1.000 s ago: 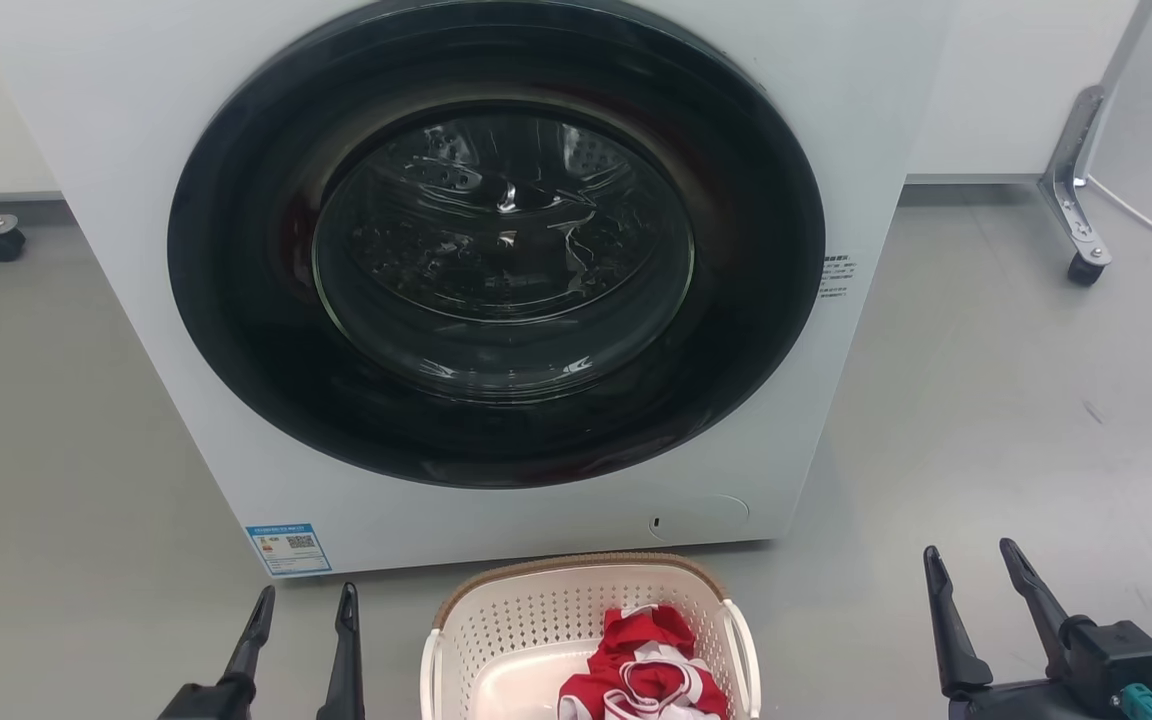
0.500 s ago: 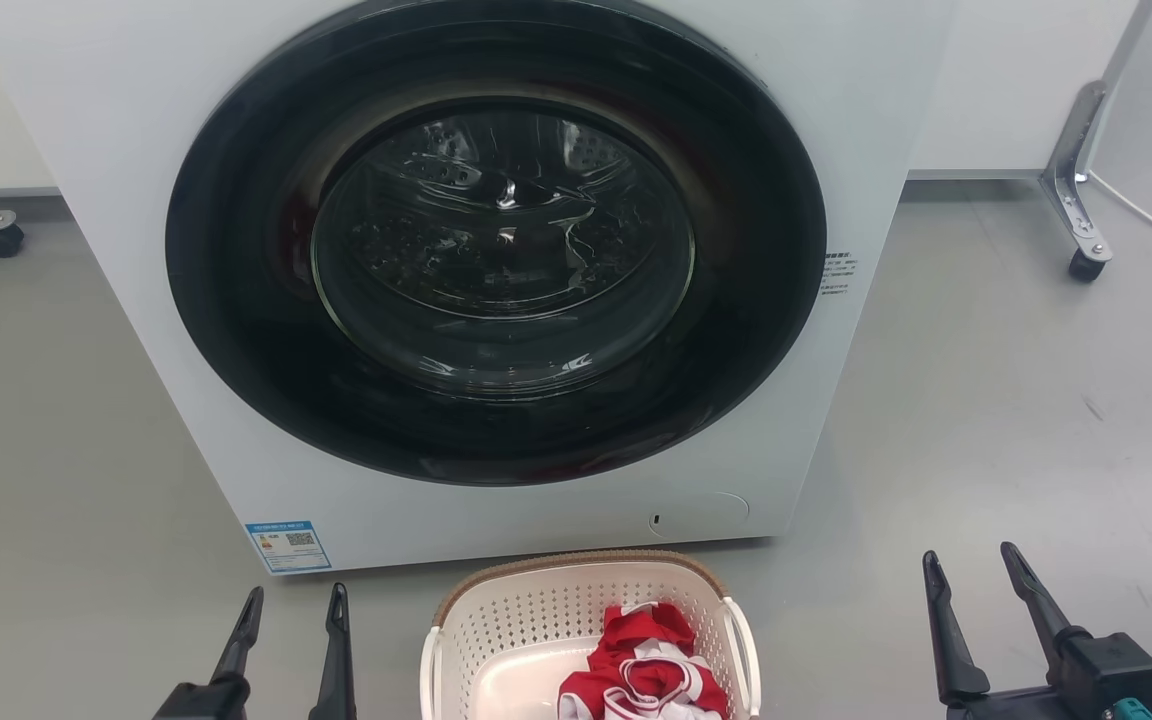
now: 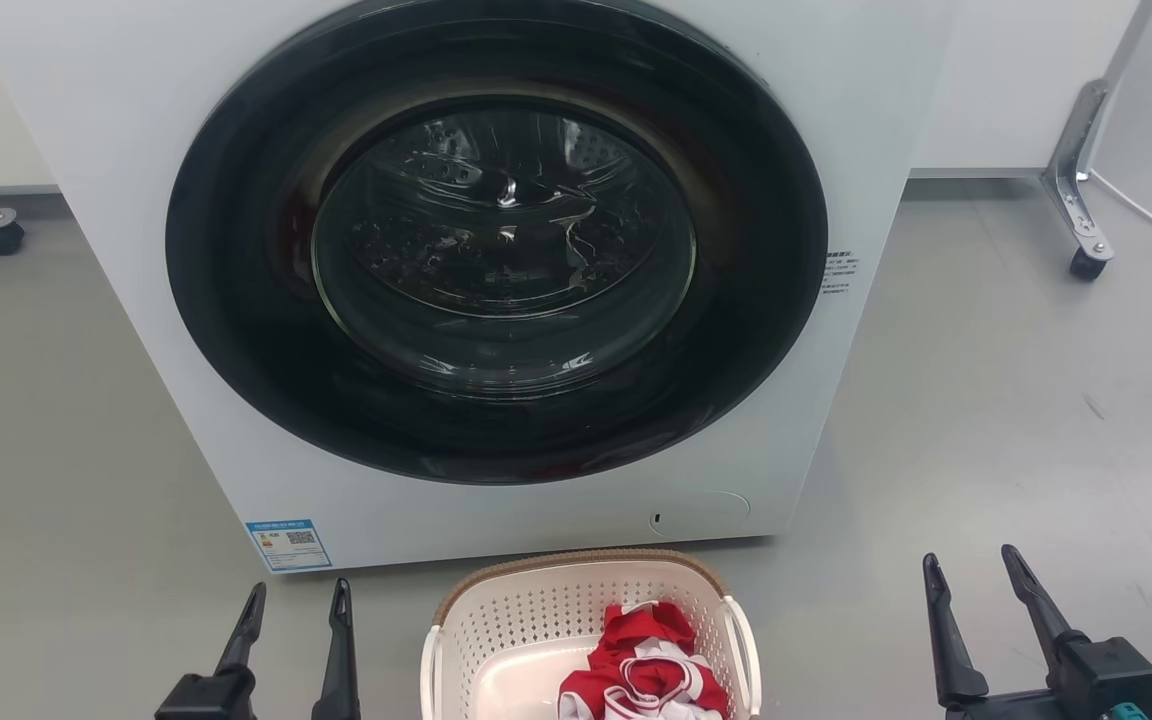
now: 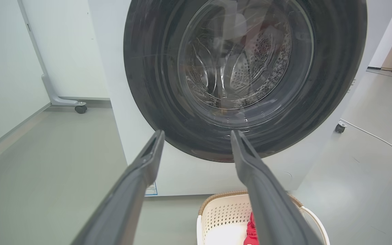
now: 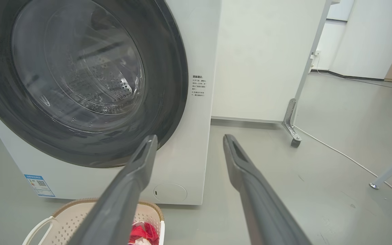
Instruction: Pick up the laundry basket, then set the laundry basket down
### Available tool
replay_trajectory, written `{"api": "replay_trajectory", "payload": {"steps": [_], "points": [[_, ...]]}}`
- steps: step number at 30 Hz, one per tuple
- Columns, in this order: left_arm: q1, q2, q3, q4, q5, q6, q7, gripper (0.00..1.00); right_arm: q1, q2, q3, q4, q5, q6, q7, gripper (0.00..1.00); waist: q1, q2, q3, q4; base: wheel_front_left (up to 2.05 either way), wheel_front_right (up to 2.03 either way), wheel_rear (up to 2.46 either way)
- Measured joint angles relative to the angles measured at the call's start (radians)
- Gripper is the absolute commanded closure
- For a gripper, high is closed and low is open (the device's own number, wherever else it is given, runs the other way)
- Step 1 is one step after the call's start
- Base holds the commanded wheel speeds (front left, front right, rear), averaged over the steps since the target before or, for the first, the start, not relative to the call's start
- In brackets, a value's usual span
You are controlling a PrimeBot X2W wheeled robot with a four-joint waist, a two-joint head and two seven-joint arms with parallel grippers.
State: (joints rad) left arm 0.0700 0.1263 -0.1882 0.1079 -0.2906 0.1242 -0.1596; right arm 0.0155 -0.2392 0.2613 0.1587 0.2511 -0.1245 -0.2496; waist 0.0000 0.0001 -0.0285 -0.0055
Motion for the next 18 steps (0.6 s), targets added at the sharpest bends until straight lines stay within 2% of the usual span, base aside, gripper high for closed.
{"api": "replay_trajectory", "payload": {"steps": [10,11,18], "points": [[0.006,-0.002,0.007,-0.012,0.011,0.0,0.022,0.0,0.0,0.001,0.0,0.0,-0.005,0.0,0.0,0.0,0.0,0.0,0.0,0.0,0.0,0.0,0.0],[0.009,-0.002,0.007,-0.014,0.012,0.0,0.023,1.0,0.0,0.001,0.0,0.0,-0.005,0.0,0.0,1.0,0.0,0.0,0.0,0.0,0.0,0.0,0.0],[0.04,-0.009,0.005,0.038,0.002,-0.002,0.028,1.0,0.032,0.025,0.01,0.048,-0.002,0.002,0.004,1.0,0.0,0.0,0.001,-0.001,0.0,0.0,0.0]]}}
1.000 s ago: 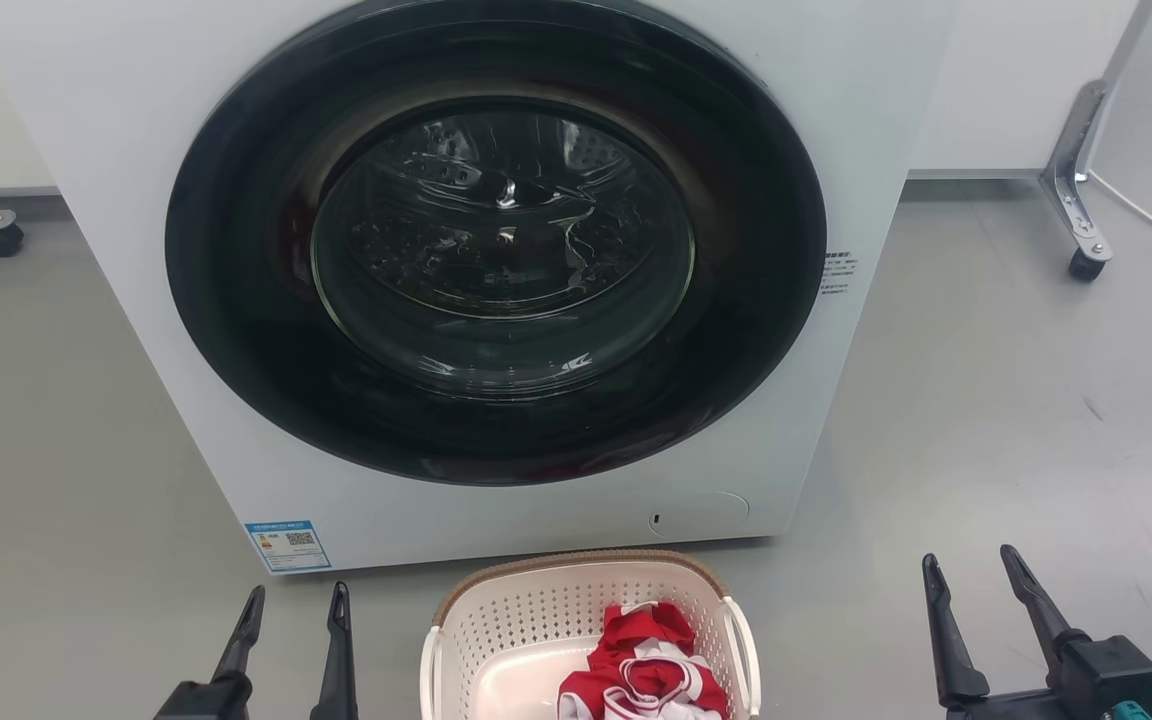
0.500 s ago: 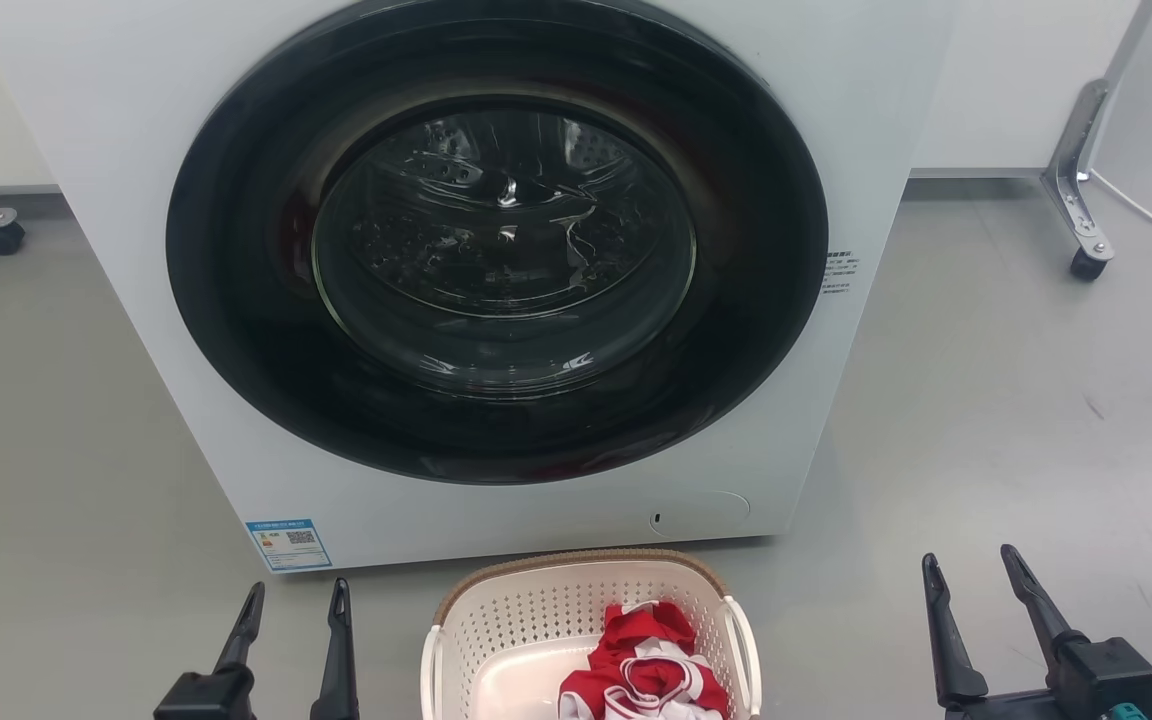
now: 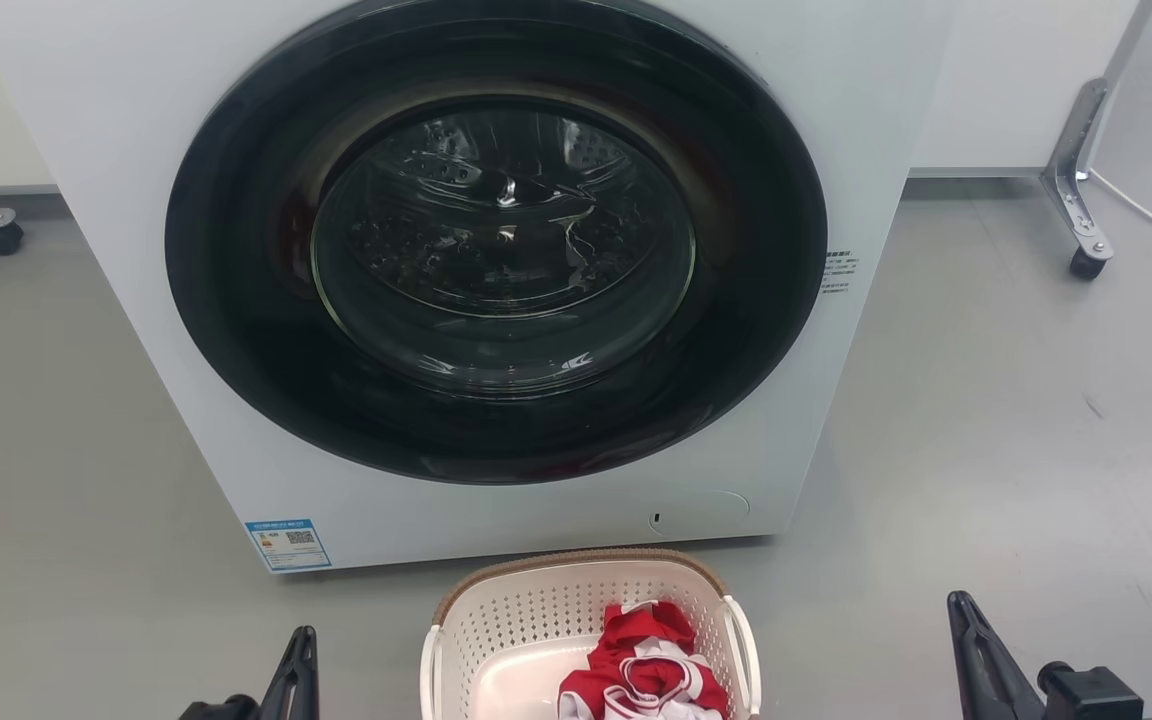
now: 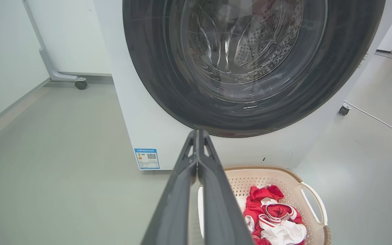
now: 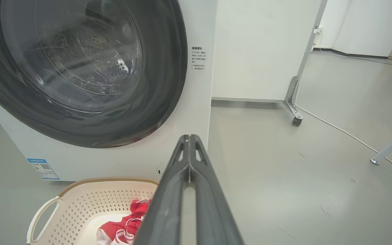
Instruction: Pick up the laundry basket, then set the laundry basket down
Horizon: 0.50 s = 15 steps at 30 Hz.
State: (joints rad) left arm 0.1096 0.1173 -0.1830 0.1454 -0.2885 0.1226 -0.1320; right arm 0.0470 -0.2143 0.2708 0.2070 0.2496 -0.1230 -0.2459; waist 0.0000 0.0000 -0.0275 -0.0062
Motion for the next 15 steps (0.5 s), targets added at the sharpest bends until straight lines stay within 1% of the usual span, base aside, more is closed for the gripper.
{"api": "replay_trajectory", "payload": {"steps": [6,15], "points": [[-0.002,-0.003,0.017,0.008,-0.045,-0.012,0.016,1.0,-0.002,0.007,-0.028,0.005,0.058,0.012,0.017,1.0,0.0,0.0,0.002,0.0,0.0,0.0,0.0],[-0.01,-0.01,0.045,0.023,-0.189,-0.036,0.043,1.0,-0.017,0.024,-0.066,0.017,0.201,0.036,0.06,1.0,0.0,0.0,0.005,0.001,0.0,0.0,0.0]]}}
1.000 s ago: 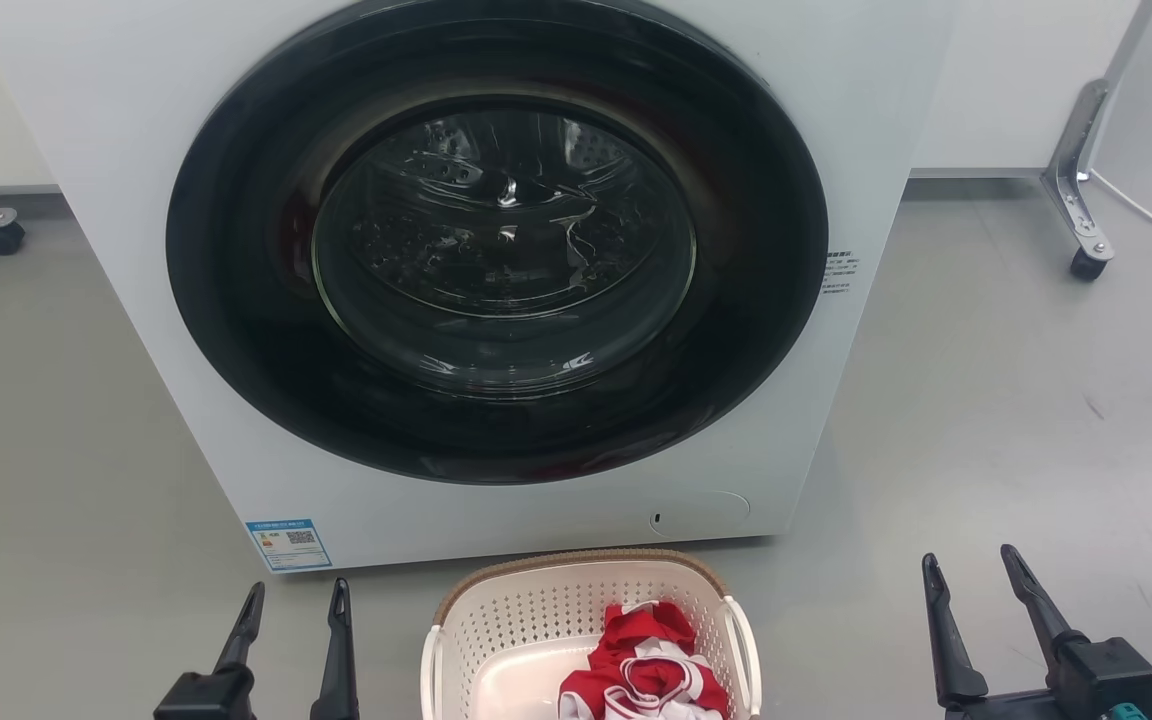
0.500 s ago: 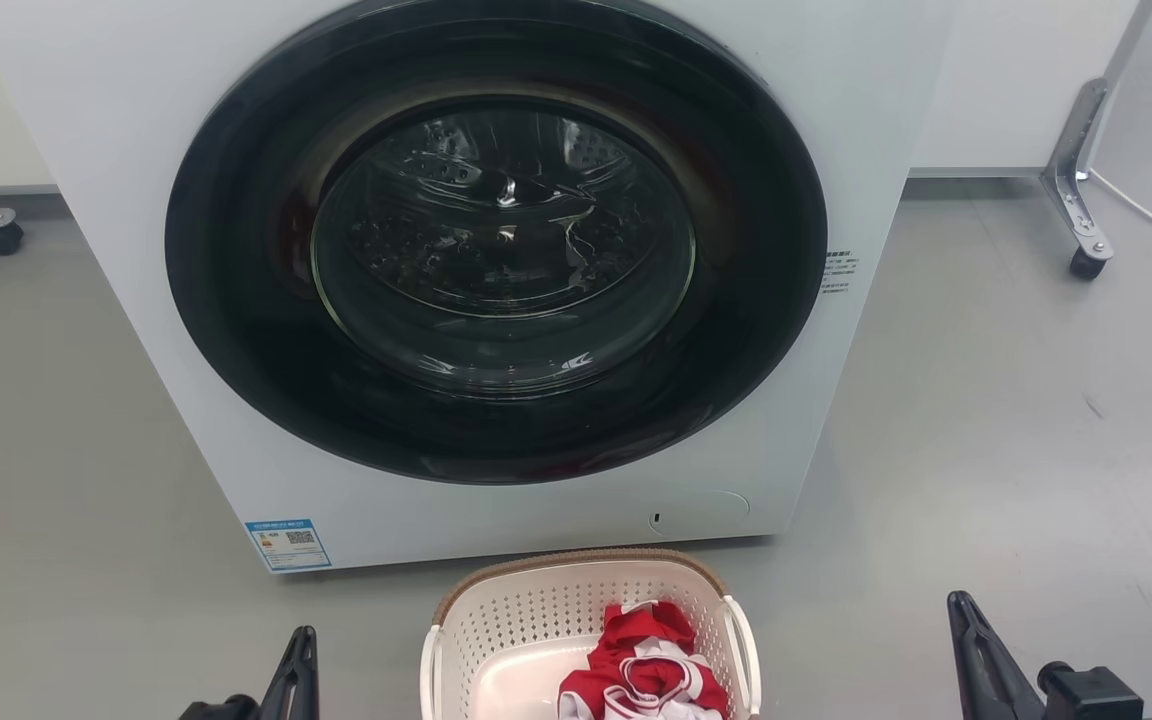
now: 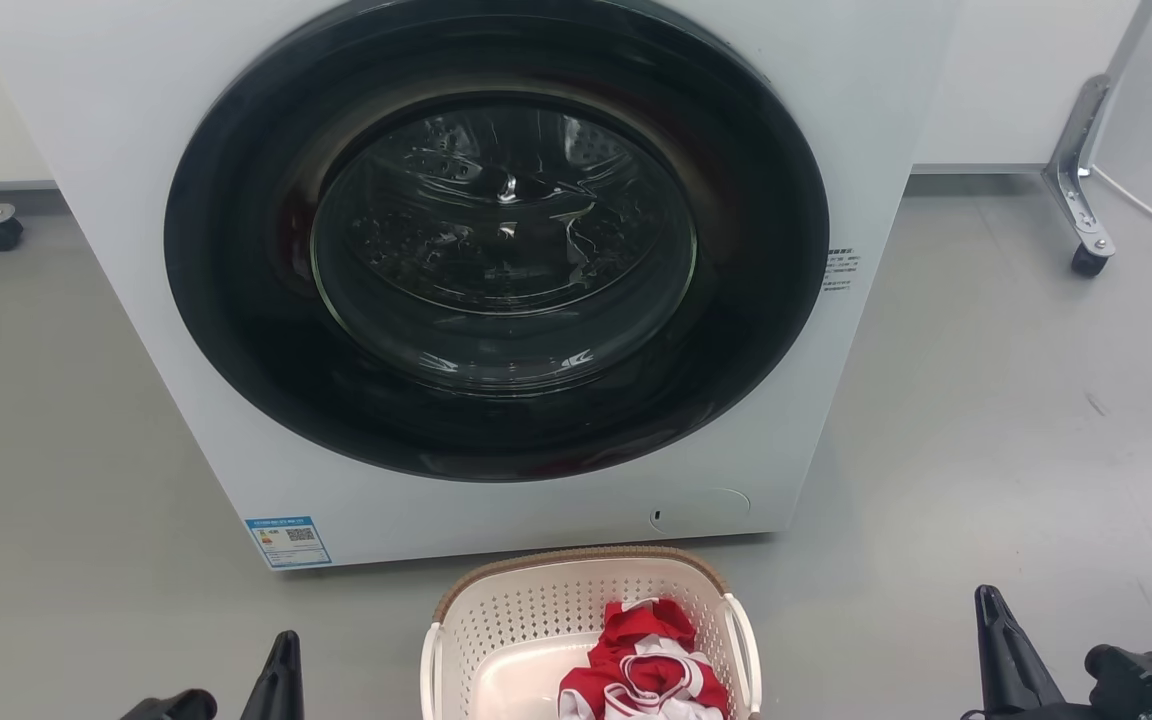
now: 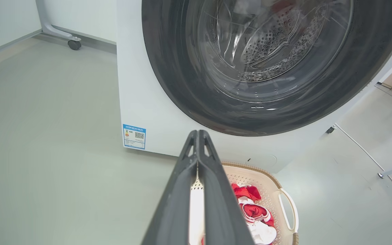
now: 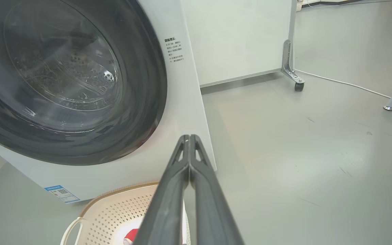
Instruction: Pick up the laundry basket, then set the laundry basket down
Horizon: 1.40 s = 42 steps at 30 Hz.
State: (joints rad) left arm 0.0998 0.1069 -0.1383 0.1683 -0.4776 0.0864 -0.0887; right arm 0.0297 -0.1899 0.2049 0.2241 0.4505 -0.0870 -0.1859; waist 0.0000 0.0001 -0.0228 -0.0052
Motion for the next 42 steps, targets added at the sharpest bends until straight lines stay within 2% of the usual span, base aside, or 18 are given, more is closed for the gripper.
{"api": "replay_trajectory", "payload": {"steps": [42], "points": [[-0.092,-0.033,0.124,0.067,-0.594,-0.107,0.113,1.0,-0.062,0.078,-0.181,0.039,0.61,0.107,0.164,1.0,0.0,0.0,0.013,0.003,0.0,0.0,0.0]]}}
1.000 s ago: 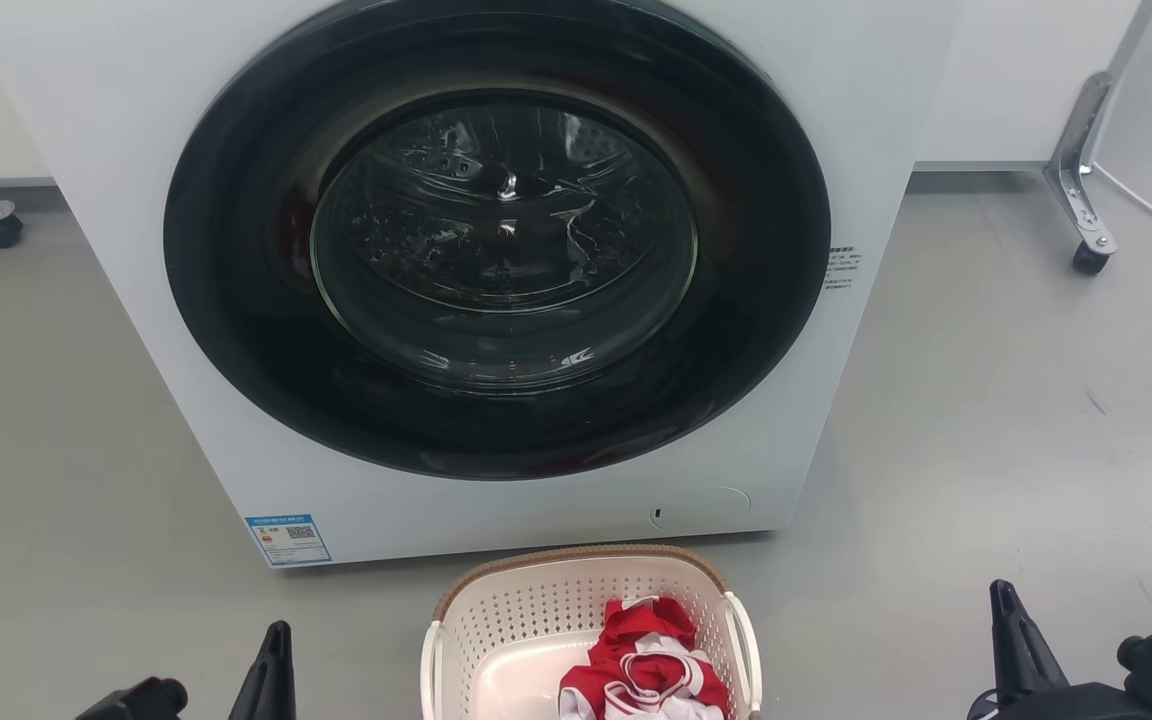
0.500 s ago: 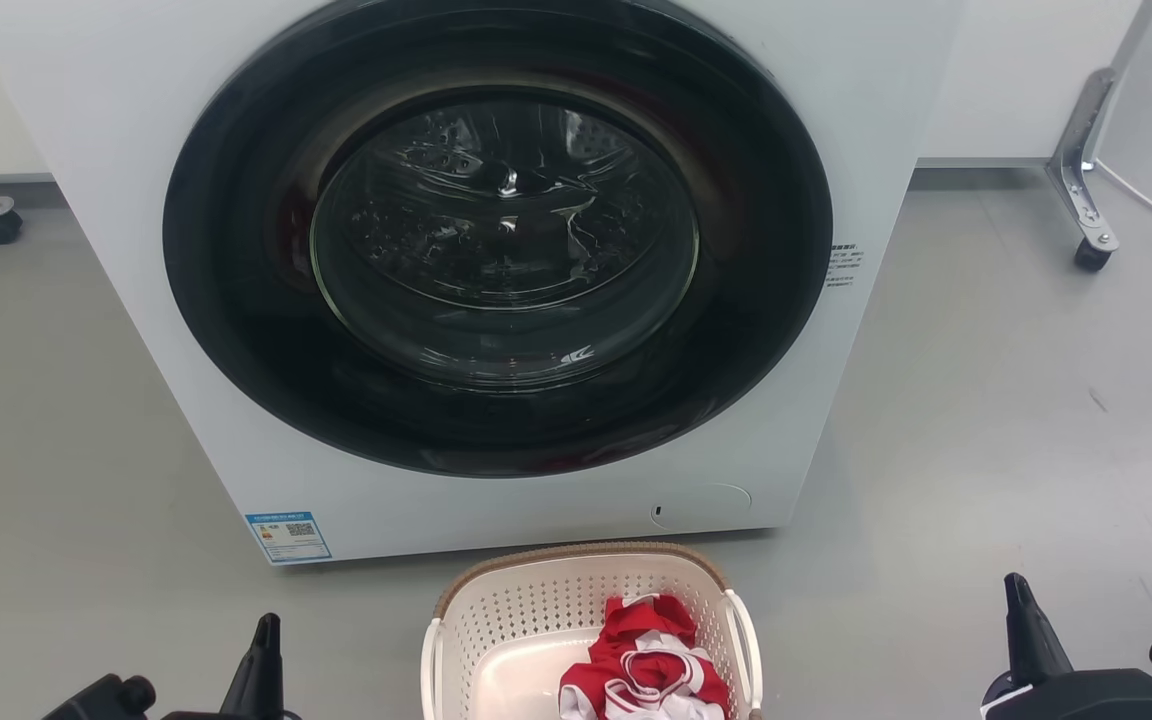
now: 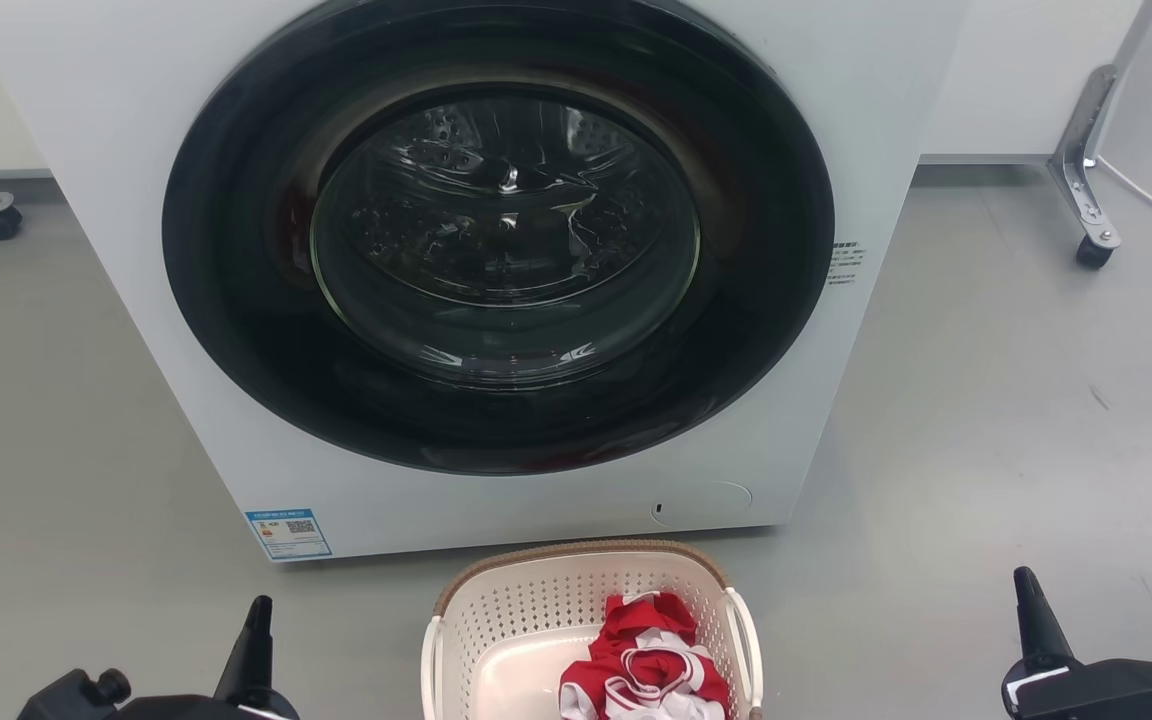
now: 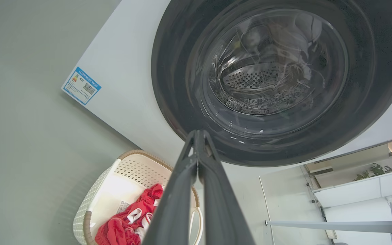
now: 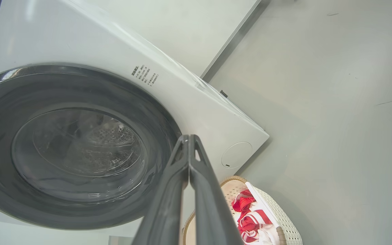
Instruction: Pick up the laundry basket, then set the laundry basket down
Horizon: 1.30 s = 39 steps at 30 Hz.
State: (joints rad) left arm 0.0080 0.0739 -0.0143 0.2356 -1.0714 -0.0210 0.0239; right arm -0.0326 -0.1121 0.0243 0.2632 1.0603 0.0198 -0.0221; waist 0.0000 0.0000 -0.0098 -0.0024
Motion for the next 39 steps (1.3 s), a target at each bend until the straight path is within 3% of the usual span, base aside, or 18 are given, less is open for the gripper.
{"api": "replay_trajectory", "payload": {"steps": [39], "points": [[-0.085,-0.029,0.105,0.057,-0.512,-0.095,0.089,1.0,-0.054,0.066,-0.155,0.035,0.53,0.098,0.134,1.0,0.0,0.0,0.012,0.002,0.0,0.0,0.0]]}}
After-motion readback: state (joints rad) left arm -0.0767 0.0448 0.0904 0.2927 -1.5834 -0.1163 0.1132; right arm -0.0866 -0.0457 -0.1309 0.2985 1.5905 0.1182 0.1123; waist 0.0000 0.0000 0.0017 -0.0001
